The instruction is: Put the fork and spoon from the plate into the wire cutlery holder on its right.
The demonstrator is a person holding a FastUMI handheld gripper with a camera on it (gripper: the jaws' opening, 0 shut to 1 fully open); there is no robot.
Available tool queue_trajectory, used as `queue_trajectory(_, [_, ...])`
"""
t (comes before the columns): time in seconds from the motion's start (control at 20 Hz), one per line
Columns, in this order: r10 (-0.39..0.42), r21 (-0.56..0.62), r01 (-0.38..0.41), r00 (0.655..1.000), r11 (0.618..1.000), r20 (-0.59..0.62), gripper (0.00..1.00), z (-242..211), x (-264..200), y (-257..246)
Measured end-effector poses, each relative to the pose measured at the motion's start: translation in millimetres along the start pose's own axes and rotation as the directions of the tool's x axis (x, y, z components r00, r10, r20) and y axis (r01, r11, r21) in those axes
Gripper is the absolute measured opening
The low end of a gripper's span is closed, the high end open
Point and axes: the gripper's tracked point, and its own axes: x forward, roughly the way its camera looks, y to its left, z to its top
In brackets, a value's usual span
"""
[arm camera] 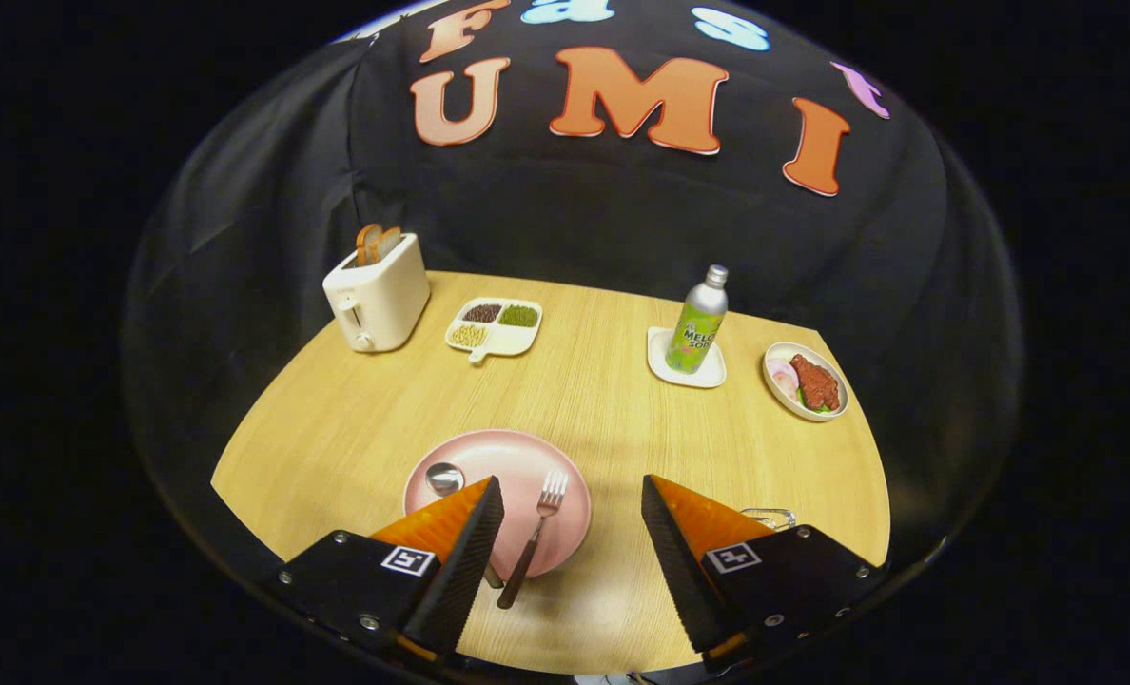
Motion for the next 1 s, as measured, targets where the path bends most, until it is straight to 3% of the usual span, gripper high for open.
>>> queue_trajectory(0.25, [0.018,0.001,-0.019,0.98,1.0,-0.197,0.75,-38.5,31.7,12.7])
queue_trajectory(0.65, [0.061,0.069,-0.033,0.89,0.997,-0.453,0.57,-89.9,64.5,26.2])
queue_trajectory(1.0, [0.114,0.165,-0.023,0.812,0.986,-0.573,0.39,-114.0,77.1,37.3])
